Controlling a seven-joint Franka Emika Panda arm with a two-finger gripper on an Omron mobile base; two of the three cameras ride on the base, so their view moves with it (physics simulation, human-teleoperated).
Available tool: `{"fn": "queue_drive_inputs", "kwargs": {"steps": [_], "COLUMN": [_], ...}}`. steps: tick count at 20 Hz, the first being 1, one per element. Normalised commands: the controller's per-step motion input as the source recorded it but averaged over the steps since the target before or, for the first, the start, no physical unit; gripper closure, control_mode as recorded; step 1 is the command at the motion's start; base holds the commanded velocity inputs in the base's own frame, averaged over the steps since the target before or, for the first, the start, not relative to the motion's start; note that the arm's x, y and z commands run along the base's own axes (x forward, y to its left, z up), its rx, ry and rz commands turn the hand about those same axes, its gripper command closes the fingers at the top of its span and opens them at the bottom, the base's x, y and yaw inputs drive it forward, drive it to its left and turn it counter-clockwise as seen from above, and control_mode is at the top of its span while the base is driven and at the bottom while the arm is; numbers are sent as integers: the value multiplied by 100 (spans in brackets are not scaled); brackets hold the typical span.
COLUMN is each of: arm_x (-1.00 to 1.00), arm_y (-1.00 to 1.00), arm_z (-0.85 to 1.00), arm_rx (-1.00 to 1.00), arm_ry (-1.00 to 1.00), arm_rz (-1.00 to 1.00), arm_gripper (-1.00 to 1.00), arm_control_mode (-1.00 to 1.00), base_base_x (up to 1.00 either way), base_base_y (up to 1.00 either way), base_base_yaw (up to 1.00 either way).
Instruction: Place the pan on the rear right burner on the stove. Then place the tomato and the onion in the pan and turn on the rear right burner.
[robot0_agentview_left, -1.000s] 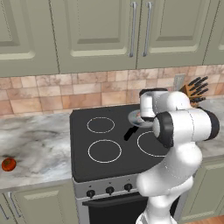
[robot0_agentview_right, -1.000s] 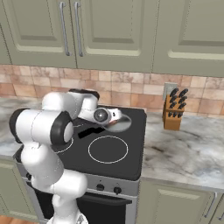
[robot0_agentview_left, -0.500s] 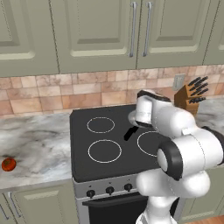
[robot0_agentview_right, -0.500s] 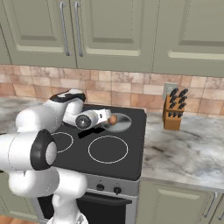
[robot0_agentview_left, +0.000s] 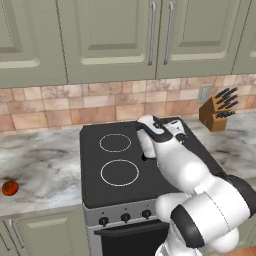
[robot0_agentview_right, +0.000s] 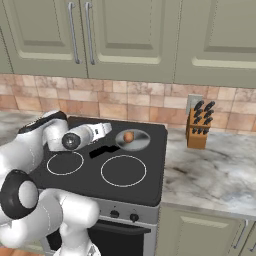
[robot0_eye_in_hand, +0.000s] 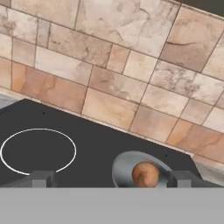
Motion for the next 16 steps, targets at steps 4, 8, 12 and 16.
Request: {"fn": "queue_drive_inputs", "kwargs": {"steps": [4, 8, 12, 16], "arm_x": [-21, -24, -25, -24], "arm_y": [34, 24, 19, 21], "arm_z": [100, 100, 100, 100], "arm_rx": [0, 1, 4, 5], "arm_ry": [19, 26, 31, 34], "arm_rz": [0, 0, 2, 3], "arm_gripper": [-100, -100, -100, -100], "arm_control_mode": [-100, -100, -100, -100], "base_base_x": [0, 0, 0, 0], "base_base_y": [0, 0, 0, 0], "base_base_yaw": [0, 0, 0, 0]}}
